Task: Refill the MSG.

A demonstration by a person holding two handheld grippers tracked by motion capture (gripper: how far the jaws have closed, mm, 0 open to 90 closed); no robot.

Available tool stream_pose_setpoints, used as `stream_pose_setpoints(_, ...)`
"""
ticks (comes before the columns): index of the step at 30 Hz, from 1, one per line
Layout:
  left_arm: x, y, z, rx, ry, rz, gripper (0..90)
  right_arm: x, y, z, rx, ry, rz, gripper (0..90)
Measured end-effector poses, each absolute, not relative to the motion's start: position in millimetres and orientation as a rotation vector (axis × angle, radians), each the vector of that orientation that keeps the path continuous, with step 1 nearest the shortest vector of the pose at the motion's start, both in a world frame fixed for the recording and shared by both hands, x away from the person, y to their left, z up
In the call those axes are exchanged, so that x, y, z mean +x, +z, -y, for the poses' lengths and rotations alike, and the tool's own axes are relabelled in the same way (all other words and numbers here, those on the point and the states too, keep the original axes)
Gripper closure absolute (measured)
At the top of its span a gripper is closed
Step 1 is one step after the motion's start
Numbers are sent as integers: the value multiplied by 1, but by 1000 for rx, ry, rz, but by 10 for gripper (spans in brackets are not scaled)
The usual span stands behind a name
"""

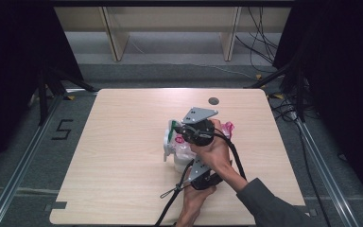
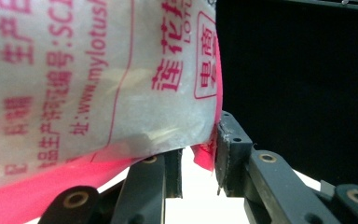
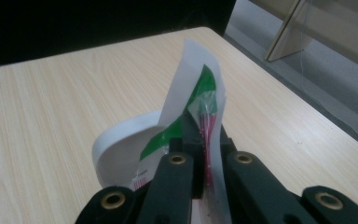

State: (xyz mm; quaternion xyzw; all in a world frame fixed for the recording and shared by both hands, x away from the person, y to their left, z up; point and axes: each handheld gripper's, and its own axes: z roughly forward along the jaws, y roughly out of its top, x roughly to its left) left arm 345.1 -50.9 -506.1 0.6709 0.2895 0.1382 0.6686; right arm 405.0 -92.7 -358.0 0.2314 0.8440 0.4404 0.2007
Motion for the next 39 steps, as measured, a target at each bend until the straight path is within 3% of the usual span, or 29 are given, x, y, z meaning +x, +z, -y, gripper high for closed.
stream_pose_setpoints(39,343,-504,49,1553,335,-668,741,406,-362,91,638,1209,-2360,900)
